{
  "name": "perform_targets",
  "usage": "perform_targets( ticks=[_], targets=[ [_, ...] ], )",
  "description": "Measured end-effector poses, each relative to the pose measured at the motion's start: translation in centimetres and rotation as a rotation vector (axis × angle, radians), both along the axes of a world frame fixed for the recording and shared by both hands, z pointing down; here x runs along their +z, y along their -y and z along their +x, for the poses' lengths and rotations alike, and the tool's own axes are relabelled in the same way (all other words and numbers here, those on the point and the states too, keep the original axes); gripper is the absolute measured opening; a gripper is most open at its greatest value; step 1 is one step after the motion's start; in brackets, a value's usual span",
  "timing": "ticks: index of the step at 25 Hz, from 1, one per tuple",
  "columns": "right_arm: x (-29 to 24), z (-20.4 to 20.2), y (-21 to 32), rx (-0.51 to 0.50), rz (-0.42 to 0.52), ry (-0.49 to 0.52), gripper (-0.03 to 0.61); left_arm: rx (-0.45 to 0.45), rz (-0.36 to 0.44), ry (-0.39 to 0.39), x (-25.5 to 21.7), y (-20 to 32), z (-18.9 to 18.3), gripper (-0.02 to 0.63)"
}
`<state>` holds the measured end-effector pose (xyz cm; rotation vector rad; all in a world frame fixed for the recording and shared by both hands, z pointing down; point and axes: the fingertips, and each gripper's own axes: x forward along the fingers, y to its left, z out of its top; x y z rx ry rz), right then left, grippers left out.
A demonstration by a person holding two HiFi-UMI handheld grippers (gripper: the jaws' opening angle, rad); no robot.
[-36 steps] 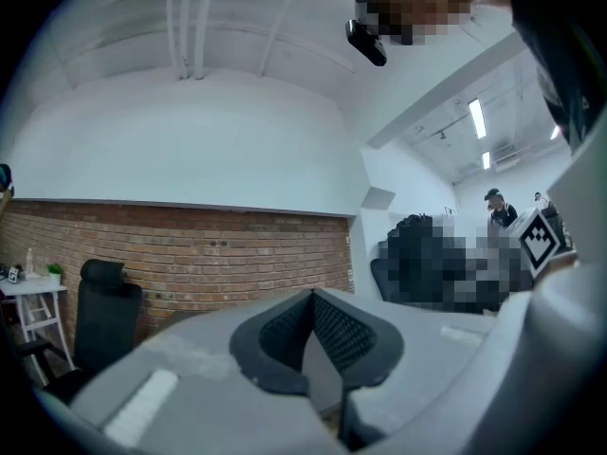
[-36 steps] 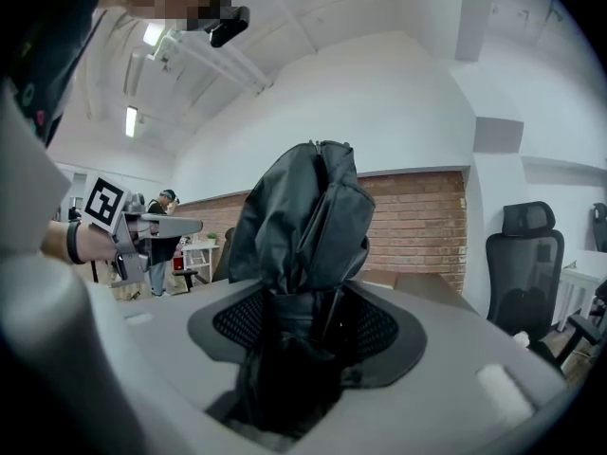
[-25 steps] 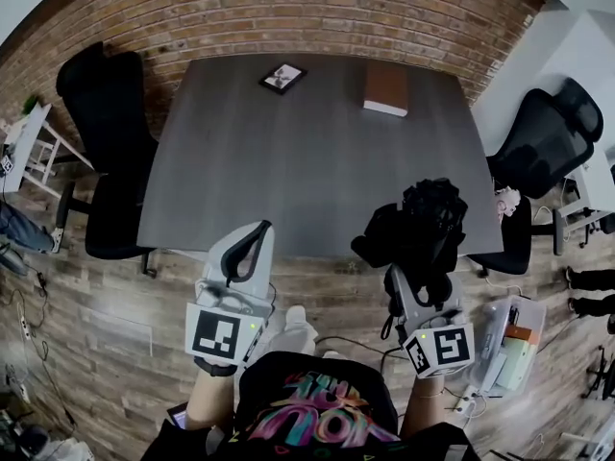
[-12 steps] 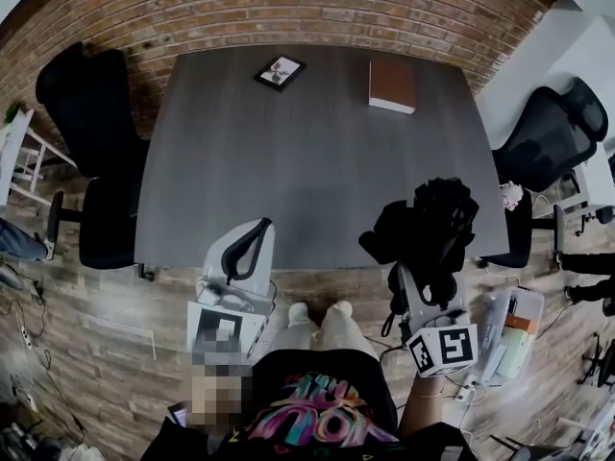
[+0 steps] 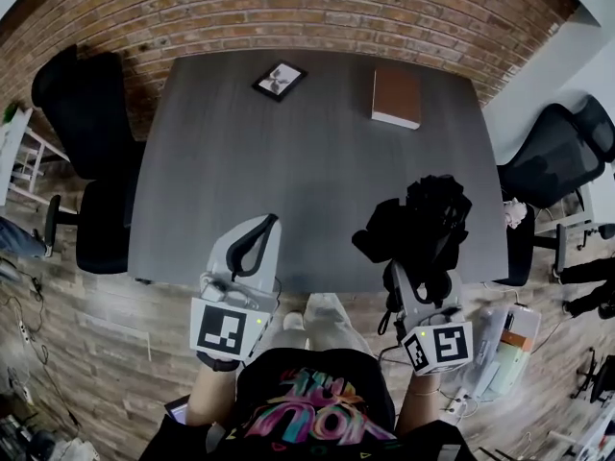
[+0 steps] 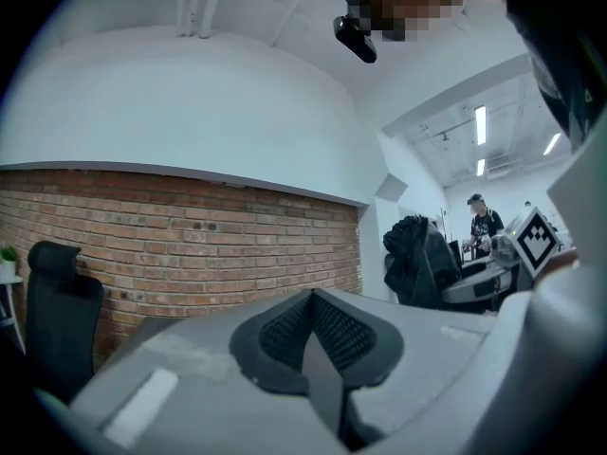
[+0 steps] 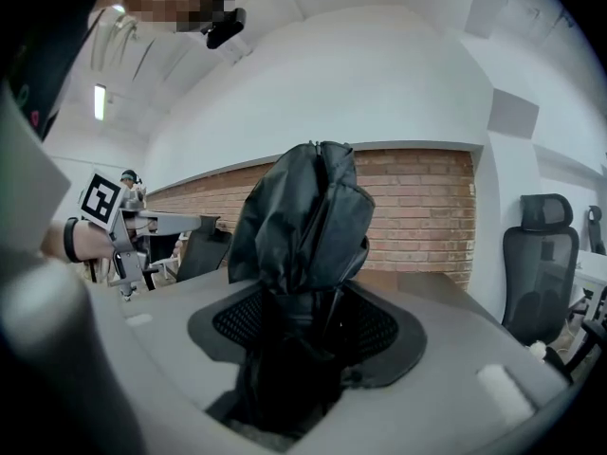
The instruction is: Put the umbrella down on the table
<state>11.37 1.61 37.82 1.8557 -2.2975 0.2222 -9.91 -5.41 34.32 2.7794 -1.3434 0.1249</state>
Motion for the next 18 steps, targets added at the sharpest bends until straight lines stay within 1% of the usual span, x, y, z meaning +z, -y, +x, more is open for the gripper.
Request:
perform_targets(
  ticks=[4, 11, 18],
  targets=[
    [0.0, 1.6, 4.0, -0.018, -0.003, -0.002, 0.233, -0.011, 0.0, 0.006, -0.2, 3.4, 1.9, 0.002],
    [-0.4, 4.5, 10.3, -0.067, 0.001, 0.008, 0.233, -0.067, 0.015, 0.016, -1.2, 8.7, 4.3, 0.002],
    [-1.5, 5.8, 14.1, -0.114, 0.03, 0.014, 0.233, -0.096, 0.036, 0.016, -1.8, 11.5, 5.8, 0.002]
  ],
)
